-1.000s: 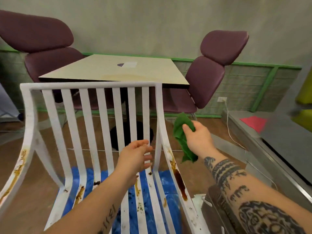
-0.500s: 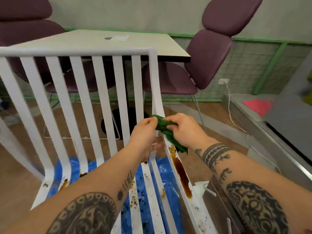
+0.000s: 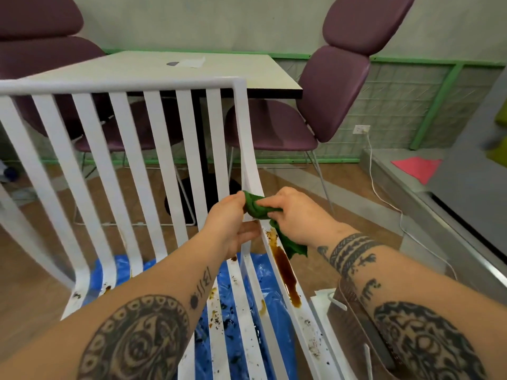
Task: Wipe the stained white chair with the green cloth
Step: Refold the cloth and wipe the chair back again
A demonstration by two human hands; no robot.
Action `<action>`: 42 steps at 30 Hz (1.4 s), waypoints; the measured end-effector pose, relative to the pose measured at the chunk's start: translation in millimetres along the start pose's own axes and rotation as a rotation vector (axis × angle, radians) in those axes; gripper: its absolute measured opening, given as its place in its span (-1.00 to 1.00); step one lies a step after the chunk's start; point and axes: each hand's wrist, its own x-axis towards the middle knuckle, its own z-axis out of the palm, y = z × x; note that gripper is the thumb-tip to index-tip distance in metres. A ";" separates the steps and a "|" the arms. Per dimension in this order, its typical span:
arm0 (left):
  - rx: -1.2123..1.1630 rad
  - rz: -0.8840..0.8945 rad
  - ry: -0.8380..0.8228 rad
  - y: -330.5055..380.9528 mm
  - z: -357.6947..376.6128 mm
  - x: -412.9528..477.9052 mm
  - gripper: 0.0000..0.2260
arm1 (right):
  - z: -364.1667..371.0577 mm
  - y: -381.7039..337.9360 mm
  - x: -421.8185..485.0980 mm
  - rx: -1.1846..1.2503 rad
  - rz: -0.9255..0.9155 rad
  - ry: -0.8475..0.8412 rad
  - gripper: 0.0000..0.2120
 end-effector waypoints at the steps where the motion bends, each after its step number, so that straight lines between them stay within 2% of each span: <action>1: -0.059 -0.027 -0.004 1.1 -0.9 -1.4 -0.76 | 3.9 -0.5 -2.2 -0.001 -0.002 0.013 -0.63; 3: -0.104 -0.046 -0.026 -1.0 -0.9 -4.5 -0.74 | 7.8 4.1 -11.4 0.019 0.000 0.030 -0.64; 6: 0.045 0.029 -0.033 -7.9 2.6 -3.2 -0.76 | -0.2 9.0 -27.1 -0.018 -0.034 -0.044 -0.62; 9: 0.146 0.064 -0.029 -7.3 5.2 -9.9 -0.75 | -23.0 6.0 -24.2 -0.167 -0.032 -0.145 -0.59; 11: 0.114 0.024 -0.031 -7.9 2.4 -16.4 -0.77 | -28.1 -0.6 -16.2 -0.216 -0.037 -0.120 -0.60; 14: -0.027 -0.031 -0.055 -11.2 -1.7 -28.5 -0.69 | -9.2 -11.5 -20.9 -0.159 -0.037 -0.072 -0.59; 17: -0.017 -0.037 -0.051 -16.0 -5.6 -31.9 -0.70 | 4.4 -7.8 -33.5 -0.097 -0.012 -0.057 -0.56; 19: 0.069 -0.001 -0.062 -19.6 -6.3 -32.9 -0.74 | 0.4 -2.7 -40.7 -0.091 -0.012 -0.077 -0.57; 23: 0.362 0.129 -0.049 -33.3 -6.5 -35.7 -0.65 | -5.0 -0.8 -54.2 -0.072 -0.015 -0.137 -0.56; 26: 0.461 0.230 0.055 -42.0 -7.9 -41.5 -0.80 | -11.8 -3.5 -57.6 -0.048 0.006 -0.192 -0.65; 29: 0.502 0.288 0.113 -48.6 -11.3 -46.2 -0.96 | -21.4 -3.1 -57.8 0.088 0.054 -0.214 -0.64; 31: 0.521 0.305 0.168 -52.3 -13.2 -46.0 -0.93 | -21.0 0.1 -62.0 0.288 0.130 -0.179 -0.48; 32: 0.537 0.317 0.192 -53.4 -13.3 -45.9 -0.91 | -16.8 1.8 -64.9 0.364 0.160 -0.164 -0.47; 35: 0.668 0.438 0.214 -52.7 -9.2 -52.3 -0.87 | 3.1 5.0 -73.1 0.555 0.233 -0.084 -0.64; 38: 0.724 0.561 0.144 -53.4 -6.1 -57.9 -0.85 | 16.1 9.0 -74.0 0.802 0.314 -0.003 -0.73; 42: 0.812 0.551 0.076 -58.3 -11.5 -59.2 -0.77 | 20.5 9.1 -72.2 0.737 0.310 0.064 -0.80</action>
